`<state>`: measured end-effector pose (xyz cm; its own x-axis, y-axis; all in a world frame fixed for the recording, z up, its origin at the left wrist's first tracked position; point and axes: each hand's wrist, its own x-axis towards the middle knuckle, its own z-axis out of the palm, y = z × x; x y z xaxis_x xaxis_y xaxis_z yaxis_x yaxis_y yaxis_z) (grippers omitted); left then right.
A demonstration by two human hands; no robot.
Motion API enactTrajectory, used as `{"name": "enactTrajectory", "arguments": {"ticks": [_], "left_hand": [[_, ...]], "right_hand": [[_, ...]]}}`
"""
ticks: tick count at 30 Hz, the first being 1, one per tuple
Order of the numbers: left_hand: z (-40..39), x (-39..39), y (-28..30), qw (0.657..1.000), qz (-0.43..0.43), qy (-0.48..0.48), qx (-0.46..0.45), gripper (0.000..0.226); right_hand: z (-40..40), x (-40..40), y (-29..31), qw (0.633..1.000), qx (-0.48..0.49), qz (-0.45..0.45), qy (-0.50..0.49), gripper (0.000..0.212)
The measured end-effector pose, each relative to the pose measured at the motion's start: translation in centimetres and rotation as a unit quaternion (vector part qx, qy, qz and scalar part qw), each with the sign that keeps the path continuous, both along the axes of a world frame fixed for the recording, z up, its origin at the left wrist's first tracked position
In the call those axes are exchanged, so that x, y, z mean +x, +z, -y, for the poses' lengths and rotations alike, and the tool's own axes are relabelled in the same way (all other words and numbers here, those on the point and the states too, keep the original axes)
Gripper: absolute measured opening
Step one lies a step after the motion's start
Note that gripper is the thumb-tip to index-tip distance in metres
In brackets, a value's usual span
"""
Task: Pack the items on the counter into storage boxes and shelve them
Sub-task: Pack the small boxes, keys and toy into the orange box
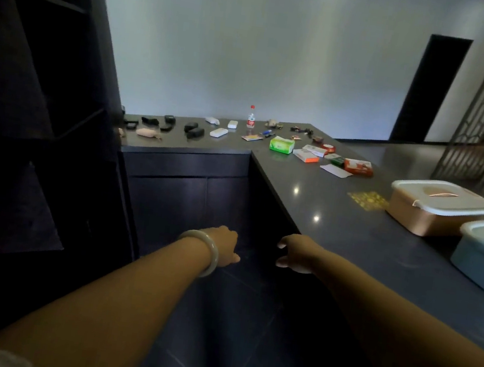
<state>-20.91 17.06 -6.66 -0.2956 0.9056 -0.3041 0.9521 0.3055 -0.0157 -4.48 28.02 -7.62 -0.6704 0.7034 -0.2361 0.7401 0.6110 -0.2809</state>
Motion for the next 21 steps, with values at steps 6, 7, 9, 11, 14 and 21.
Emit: {"name": "enactTrajectory", "arguments": {"ticks": [6, 7, 9, 11, 14, 21], "left_hand": [[-8.2, -2.9, -2.8, 0.998, 0.018, -0.052, -0.03, 0.053], [-9.9, -3.1, -3.1, 0.997, 0.016, -0.064, -0.03, 0.053], [-13.5, -3.2, -3.4, 0.996, 0.012, -0.086, -0.028, 0.053], [-17.2, -3.1, -3.4, 0.994, 0.007, -0.105, -0.02, 0.054], [-23.2, -2.8, -3.0, 0.991, -0.003, -0.13, -0.01, 0.054], [-35.7, -2.1, -3.7, 0.981, 0.003, -0.195, -0.006, 0.056]], "right_hand": [[-6.8, -0.2, -3.0, 0.998, -0.017, 0.007, -0.067, 0.055], [-8.4, -0.3, -3.4, 0.997, -0.018, 0.012, -0.077, 0.055], [-11.8, -0.5, -4.1, 0.995, -0.02, 0.018, -0.093, 0.056], [-15.3, -0.7, -4.6, 0.994, -0.018, 0.024, -0.105, 0.055], [-20.5, -0.8, -5.1, 0.992, -0.019, 0.023, -0.126, 0.06], [-30.2, 0.2, -5.1, 0.983, -0.019, 0.028, -0.181, 0.061]]}}
